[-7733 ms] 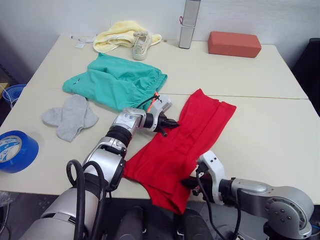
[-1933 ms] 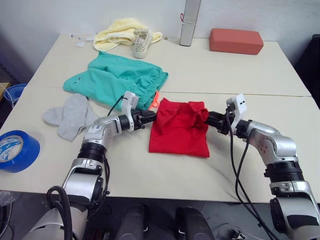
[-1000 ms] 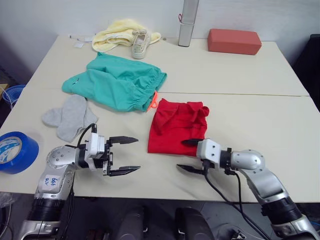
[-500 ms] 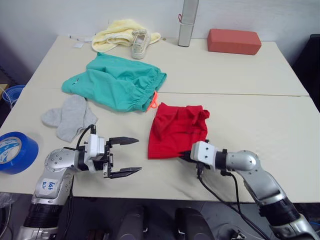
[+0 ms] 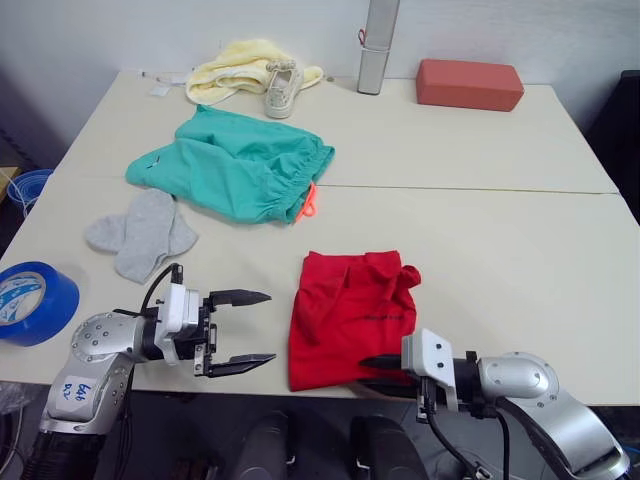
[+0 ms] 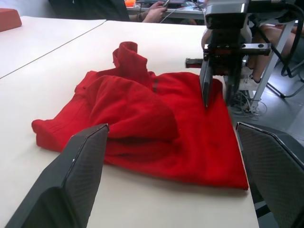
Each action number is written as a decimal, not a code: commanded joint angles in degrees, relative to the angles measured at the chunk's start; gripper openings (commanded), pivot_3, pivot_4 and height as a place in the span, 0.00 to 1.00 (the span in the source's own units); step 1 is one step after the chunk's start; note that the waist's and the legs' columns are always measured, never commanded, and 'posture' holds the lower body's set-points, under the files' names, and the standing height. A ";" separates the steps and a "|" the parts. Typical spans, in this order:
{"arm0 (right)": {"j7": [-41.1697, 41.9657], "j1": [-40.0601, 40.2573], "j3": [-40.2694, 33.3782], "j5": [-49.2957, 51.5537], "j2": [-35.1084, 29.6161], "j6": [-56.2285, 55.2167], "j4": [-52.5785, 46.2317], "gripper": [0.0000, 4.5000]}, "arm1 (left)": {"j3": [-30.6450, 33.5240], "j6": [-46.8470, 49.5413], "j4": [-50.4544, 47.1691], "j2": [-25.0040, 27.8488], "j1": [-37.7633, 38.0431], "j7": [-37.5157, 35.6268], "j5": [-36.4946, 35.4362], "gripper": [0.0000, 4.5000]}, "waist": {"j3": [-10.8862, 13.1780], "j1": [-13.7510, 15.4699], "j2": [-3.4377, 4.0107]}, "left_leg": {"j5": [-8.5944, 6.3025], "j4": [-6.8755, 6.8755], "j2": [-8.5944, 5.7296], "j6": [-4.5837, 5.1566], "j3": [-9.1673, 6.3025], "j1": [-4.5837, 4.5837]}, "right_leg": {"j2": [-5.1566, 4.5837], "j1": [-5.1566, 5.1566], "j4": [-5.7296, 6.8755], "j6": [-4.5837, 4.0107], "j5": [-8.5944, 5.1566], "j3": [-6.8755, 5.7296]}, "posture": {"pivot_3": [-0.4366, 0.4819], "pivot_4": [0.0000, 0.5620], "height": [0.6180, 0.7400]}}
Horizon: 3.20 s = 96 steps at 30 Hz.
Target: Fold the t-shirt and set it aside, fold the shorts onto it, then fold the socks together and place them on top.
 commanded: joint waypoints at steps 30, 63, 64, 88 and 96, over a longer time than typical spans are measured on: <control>4.99 -30.93 0.90 -19.19 0.52 -53.23 41.11 0.39 | -9.33 -14.57 9.15 -2.94 -11.76 1.04 12.20 1.00 | -0.04 -0.10 -0.03 | 0.17 0.32 -0.02 0.23 0.13 0.01 | 0.05 0.00 0.54 0.00 0.01 -0.07 | 0.48 0.27 1.00; -9.82 -32.47 -9.67 -1.99 12.28 -12.35 37.52 0.39 | -6.00 0.11 5.58 -6.24 -11.70 9.10 4.90 1.00 | -0.04 -0.17 -0.03 | 0.17 0.35 -0.01 0.24 0.06 -0.01 | 0.05 0.01 0.63 0.00 0.01 -0.06 | 0.48 0.27 1.00; -9.09 -32.04 -11.24 1.02 12.68 -10.62 36.22 0.46 | -6.07 0.43 5.05 -6.39 -11.57 9.06 4.41 1.00 | -0.04 -0.17 -0.03 | 0.17 0.35 -0.01 0.24 0.07 -0.01 | 0.05 0.01 0.63 0.00 0.01 -0.06 | 0.48 0.27 1.00; 3.57 -12.52 -6.93 -4.07 5.47 -23.57 28.91 0.00 | -22.37 -5.74 18.36 -17.84 -22.95 10.90 20.92 0.00 | -0.04 0.22 -0.02 | 0.16 0.36 -0.07 0.27 0.17 0.00 | 0.06 -0.03 0.58 0.00 0.01 -0.02 | 0.48 0.27 1.00; 1.24 -11.11 -6.35 -5.36 5.24 -21.92 29.03 0.00 | -16.88 -6.11 26.55 -21.79 -27.24 24.87 24.92 0.00 | -0.05 0.26 -0.02 | 0.16 0.53 -0.05 0.28 0.08 -0.02 | 0.05 0.00 0.59 0.00 0.01 -0.08 | 0.48 0.27 1.00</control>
